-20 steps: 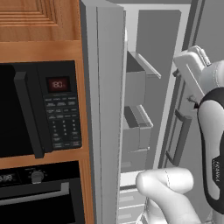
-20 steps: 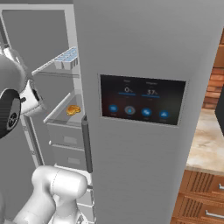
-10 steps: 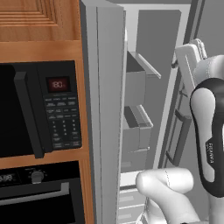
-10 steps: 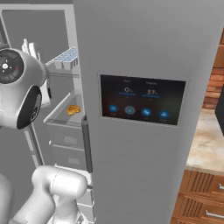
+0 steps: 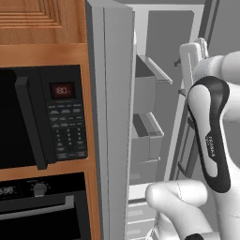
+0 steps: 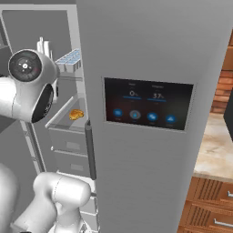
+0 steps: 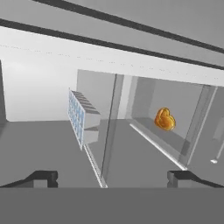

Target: Open the freezer door, pick up the ice cube tray from the freezer, and place it on the dining counter.

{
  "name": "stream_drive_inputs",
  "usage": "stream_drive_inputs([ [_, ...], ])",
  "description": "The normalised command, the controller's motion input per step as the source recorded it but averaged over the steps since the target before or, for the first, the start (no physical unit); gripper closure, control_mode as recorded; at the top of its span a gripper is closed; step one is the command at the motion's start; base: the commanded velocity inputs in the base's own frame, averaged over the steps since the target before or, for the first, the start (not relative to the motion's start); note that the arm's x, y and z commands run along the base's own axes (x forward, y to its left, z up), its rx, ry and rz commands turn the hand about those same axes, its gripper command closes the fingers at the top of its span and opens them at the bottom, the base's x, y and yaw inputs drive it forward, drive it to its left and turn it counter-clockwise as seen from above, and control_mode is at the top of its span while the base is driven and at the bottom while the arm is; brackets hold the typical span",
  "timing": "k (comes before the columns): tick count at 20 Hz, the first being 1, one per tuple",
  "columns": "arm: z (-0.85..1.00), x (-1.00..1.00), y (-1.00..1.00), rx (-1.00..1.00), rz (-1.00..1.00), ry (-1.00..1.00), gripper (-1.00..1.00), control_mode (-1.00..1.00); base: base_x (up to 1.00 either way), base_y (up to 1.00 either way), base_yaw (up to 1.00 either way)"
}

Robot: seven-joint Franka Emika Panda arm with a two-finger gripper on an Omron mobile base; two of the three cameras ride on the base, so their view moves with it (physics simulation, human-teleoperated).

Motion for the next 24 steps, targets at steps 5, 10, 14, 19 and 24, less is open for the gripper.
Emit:
stream_drive_inputs([
  [5,0.0,0.61,0.0,0.1,0.0,0.0,-1.0,-1.0,0.0,0.0,0.0],
  [10,0.0,0.59,0.03,0.01,0.01,0.02,-1.0,-1.0,0.0,0.0,0.0],
  [14,0.0,0.7,0.02,0.01,0.0,0.05,-1.0,-1.0,0.0,0.0,0.0],
  [19,0.0,0.65,0.11,0.01,0.0,0.12,-1.0,-1.0,0.0,0.0,0.0],
  [24,0.0,0.45,0.15,0.0,0.02,0.16,-1.0,-1.0,0.0,0.0,0.0],
])
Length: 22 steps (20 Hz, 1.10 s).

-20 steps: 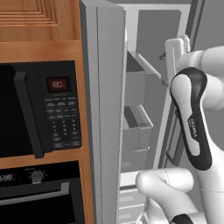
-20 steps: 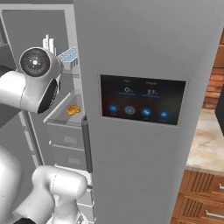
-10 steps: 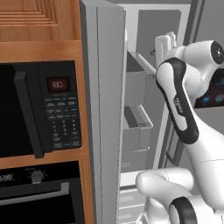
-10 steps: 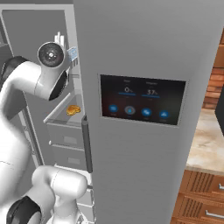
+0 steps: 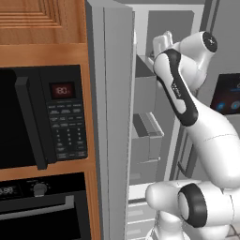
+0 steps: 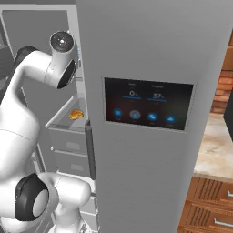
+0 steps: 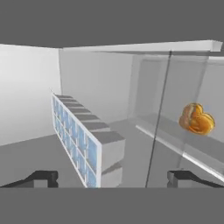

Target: Open the freezer door, pick up the ice cube tray from the freezer, and place it on the dining counter.

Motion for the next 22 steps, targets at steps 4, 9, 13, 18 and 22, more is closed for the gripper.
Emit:
stream_drive_inputs([
  [4,0.0,0.48,0.1,0.02,0.01,0.16,-1.0,-1.0,0.0,0.0,0.0],
  [9,-0.03,0.35,0.11,0.02,0.01,0.11,-1.0,-1.0,0.0,0.0,0.0],
  [13,-0.1,0.2,0.0,0.02,0.01,0.1,-1.0,-1.0,0.0,0.0,0.0],
  [18,-0.22,0.09,0.0,0.0,0.01,0.06,-1.0,-1.0,0.0,0.0,0.0],
  [22,-0.03,0.21,0.0,0.01,0.0,0.04,-1.0,-1.0,0.0,0.0,0.0],
])
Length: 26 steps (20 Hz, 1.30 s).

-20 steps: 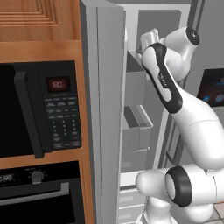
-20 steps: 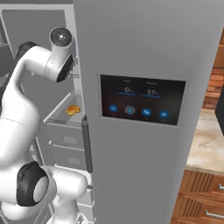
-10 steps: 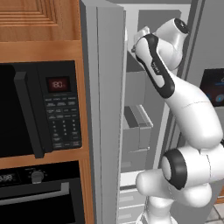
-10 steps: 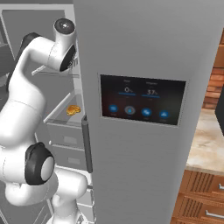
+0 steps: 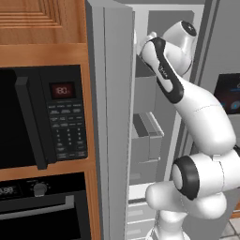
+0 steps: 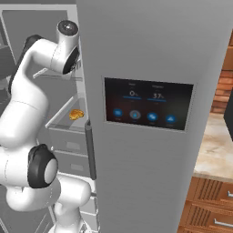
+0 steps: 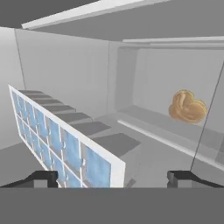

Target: Open the freezer door, pick up the ice cube tray from the freezer, and place it on the dining counter.

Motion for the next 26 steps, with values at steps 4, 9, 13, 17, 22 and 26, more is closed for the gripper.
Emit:
stream_drive_inputs([
  [4,0.0,0.42,0.0,0.01,0.0,0.1,-1.0,-1.0,0.0,0.0,0.0],
  [9,0.0,0.38,0.0,0.02,0.0,0.07,-1.0,-1.0,0.0,0.0,0.0],
  [13,0.0,0.29,0.0,0.02,0.0,0.01,-1.0,-1.0,0.0,0.0,0.0],
  [17,-0.06,0.05,0.0,0.0,0.04,0.16,-1.0,-1.0,0.0,0.0,0.0],
  [22,-0.3,0.0,0.0,0.0,0.07,0.19,-1.0,-1.0,0.0,0.0,0.0],
  [26,-0.41,0.0,0.01,0.0,0.04,0.03,-1.0,-1.0,0.0,0.0,0.0],
])
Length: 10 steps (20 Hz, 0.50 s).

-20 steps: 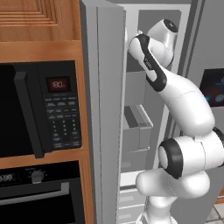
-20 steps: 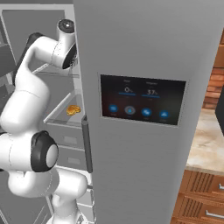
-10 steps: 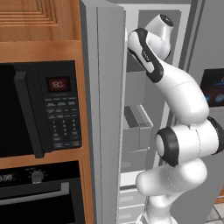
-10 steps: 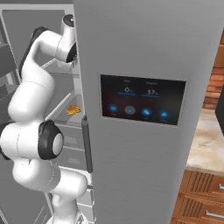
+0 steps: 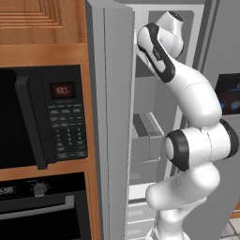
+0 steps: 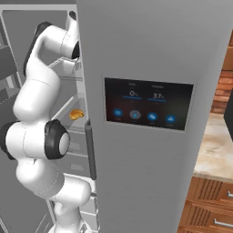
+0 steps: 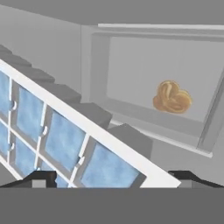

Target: Open the freezer door, pick up the ice cube tray from the freezer, and place it on the dining counter.

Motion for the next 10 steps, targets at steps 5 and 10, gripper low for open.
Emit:
stream_drive_inputs([
  [5,-0.22,0.0,0.0,0.0,0.0,0.0,1.0,-1.0,0.0,0.0,0.0],
  [10,-0.02,-0.25,0.0,0.0,0.0,-0.19,1.0,-1.0,0.0,0.0,0.0],
])
